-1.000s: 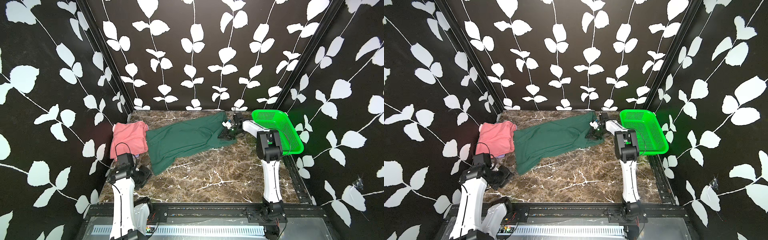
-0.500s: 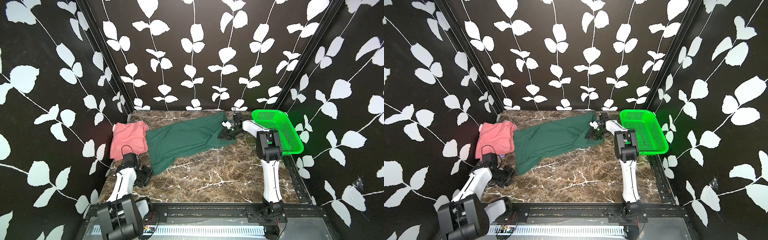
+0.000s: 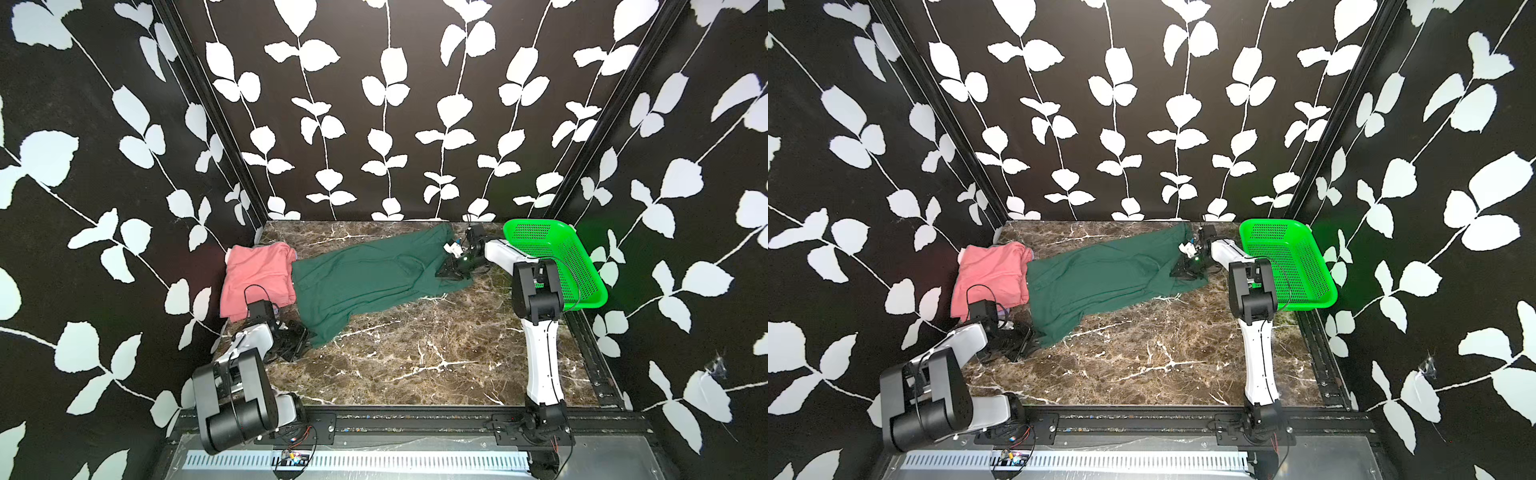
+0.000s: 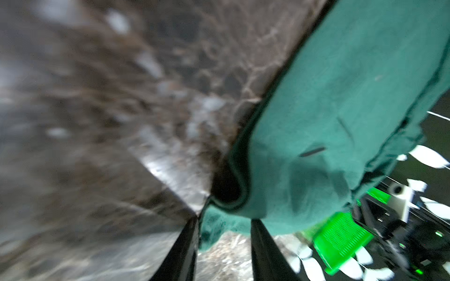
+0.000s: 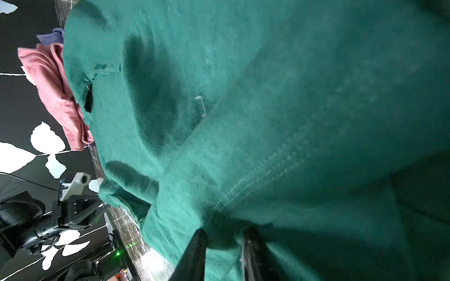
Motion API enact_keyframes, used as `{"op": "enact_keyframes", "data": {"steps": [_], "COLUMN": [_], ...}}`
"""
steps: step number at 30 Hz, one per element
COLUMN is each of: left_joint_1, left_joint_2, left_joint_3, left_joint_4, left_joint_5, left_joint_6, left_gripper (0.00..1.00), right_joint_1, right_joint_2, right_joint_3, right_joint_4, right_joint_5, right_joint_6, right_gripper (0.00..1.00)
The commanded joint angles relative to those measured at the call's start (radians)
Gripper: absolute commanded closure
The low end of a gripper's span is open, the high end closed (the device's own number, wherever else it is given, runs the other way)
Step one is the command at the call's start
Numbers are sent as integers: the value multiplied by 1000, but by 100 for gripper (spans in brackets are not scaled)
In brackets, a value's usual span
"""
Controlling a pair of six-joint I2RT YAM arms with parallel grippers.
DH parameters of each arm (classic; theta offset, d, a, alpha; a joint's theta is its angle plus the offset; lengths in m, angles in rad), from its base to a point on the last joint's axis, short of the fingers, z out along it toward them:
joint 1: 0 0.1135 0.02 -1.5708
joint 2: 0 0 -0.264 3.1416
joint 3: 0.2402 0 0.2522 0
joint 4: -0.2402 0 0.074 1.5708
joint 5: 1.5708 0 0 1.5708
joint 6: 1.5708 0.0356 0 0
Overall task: Fold and stack t-shirts
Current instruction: Fold the T-shirt.
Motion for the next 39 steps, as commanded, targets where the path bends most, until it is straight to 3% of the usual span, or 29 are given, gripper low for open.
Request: {"op": "enact_keyframes", "data": {"steps": [1,11,20,22,24,39], "left_joint_1": [0,0,-1,1,0,1], "left_joint_2": [22,-47,7,14,26,-130], "left_joint_3": [-6,-6,-37,-34,-34,102], "left_joint_4": [-46,-187,-77,-62,-37,-241], "left_joint_5": [6,15,32,34,37,156], "left_joint_6": [33,95,59,59,58,65], "left_gripper": [62,63,64,72,100,100], "right_joint_1": [16,17,17,17,17,17], "right_joint_2": [84,81,86,86,86,81], "right_joint_3": [-23,-28,-18,-18,-19,-25], "right_joint_4": [-88,-75,-80,-81,-82,-79], "right_joint_5": [82,90,87,87,87,84], "right_joint_6": [-9,-2,-5,-5,-6,-19], "right_gripper": [71,71,71,71,71,71]}}
